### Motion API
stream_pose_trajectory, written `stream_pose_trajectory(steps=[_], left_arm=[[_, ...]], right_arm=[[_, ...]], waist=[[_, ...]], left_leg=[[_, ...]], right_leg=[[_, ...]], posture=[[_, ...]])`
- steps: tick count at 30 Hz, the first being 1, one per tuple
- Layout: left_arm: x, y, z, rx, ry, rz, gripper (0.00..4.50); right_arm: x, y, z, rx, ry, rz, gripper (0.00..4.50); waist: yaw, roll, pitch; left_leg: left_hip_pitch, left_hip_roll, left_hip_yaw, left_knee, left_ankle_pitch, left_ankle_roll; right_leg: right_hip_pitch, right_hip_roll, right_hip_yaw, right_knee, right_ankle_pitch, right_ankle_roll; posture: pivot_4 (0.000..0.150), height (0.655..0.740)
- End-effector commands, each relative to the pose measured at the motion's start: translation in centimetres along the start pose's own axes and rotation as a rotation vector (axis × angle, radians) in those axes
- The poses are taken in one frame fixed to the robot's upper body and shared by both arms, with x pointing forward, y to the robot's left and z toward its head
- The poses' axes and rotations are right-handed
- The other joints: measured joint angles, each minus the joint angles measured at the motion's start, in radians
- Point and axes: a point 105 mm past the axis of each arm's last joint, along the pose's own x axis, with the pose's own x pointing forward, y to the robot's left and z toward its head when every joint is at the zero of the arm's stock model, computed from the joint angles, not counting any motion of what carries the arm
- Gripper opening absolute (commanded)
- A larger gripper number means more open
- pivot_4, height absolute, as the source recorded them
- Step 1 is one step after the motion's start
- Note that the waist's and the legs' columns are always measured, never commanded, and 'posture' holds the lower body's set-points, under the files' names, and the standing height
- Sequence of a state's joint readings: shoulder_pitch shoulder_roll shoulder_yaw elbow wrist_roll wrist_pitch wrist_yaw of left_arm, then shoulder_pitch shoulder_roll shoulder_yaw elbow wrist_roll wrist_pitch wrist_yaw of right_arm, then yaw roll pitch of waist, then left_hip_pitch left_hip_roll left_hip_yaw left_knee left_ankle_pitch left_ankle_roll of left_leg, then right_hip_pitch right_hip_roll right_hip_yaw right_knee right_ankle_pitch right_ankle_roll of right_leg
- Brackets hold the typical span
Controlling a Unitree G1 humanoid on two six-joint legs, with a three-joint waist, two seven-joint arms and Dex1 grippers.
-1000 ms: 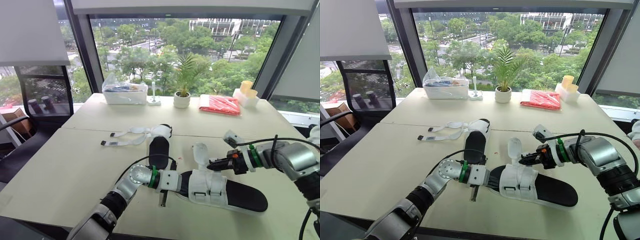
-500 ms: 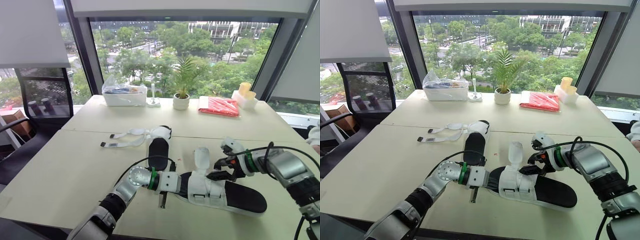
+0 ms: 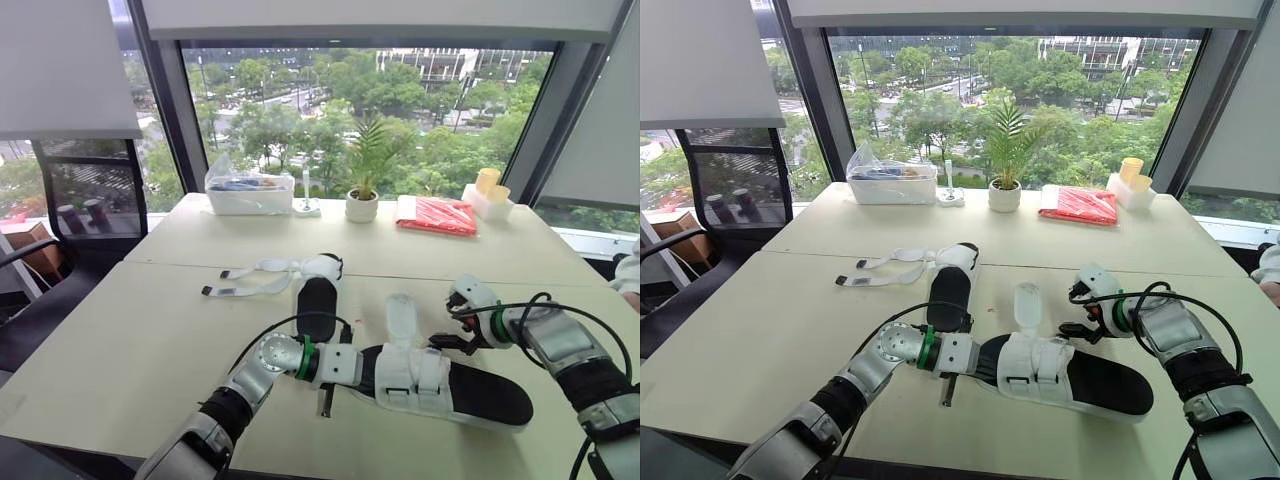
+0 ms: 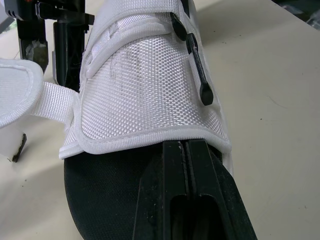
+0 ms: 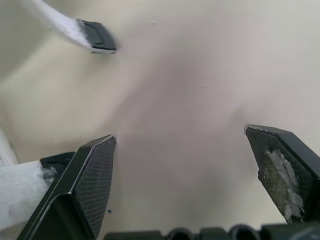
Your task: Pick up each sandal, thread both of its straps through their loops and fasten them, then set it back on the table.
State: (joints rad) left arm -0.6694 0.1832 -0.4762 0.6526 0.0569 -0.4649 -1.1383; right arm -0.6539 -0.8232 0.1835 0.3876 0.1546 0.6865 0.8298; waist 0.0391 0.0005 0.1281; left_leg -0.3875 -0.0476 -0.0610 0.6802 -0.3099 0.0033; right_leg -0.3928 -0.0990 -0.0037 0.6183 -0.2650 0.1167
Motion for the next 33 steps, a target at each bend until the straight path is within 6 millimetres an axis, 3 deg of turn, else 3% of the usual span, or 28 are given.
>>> stream_pose_trajectory(steps=[1,6,16,24,28,33], left_arm=[[0.7,-5.3,-4.3,-0.142,0.154,-0.177,0.0],[0.7,-5.4,-4.4,-0.144,0.153,-0.177,0.0],[0.6,-5.3,-4.5,-0.146,0.158,-0.178,0.0],[0.4,-5.2,-4.6,-0.14,0.16,-0.174,0.0],[0.4,-5.1,-4.6,-0.139,0.158,-0.168,0.0],[0.6,-5.0,-4.5,-0.135,0.157,-0.162,0.0]], right_arm=[[-2.6,-1.0,4.1,0.021,-0.146,-0.046,4.44],[-4.1,0.0,4.7,0.095,-0.157,-0.017,4.44],[-5.1,4.8,5.6,0.361,-0.187,0.255,4.44],[-3.2,7.3,5.8,0.453,-0.18,0.377,4.44],[-1.2,8.4,6.8,0.498,-0.184,0.441,4.44],[0.3,8.2,8.7,0.549,-0.221,0.484,4.44]], waist=[[0.0,0.001,0.0],[0.0,0.001,0.0],[0.0,0.001,0.0],[0.0,0.001,0.0],[-0.003,0.001,-0.001],[-0.001,0.002,-0.001]], left_leg=[[0.0,0.0,0.0,0.0,0.0,0.0],[0.0,0.0,0.0,0.0,0.0,0.0],[-0.001,0.0,-0.001,0.0,-0.001,0.001],[-0.002,0.0,0.0,0.0,-0.001,0.002],[-0.002,0.0,0.0,0.0,-0.001,0.002],[-0.002,-0.001,0.0,0.0,-0.001,0.002]], right_leg=[[0.0,0.0,0.0,0.0,0.0,0.0],[0.0,0.0,0.0,0.0,0.0,0.0],[-0.001,-0.002,0.0,-0.001,0.0,0.0],[-0.001,-0.003,0.0,-0.002,0.0,0.0],[-0.001,-0.003,0.0,-0.001,0.0,0.0],[-0.001,-0.003,0.0,-0.001,0.0,0.0]], posture=[[0.15,0.7374],[0.15,0.7374],[0.15,0.7374],[0.15,0.7374],[0.15,0.7374],[0.15,0.7374]])
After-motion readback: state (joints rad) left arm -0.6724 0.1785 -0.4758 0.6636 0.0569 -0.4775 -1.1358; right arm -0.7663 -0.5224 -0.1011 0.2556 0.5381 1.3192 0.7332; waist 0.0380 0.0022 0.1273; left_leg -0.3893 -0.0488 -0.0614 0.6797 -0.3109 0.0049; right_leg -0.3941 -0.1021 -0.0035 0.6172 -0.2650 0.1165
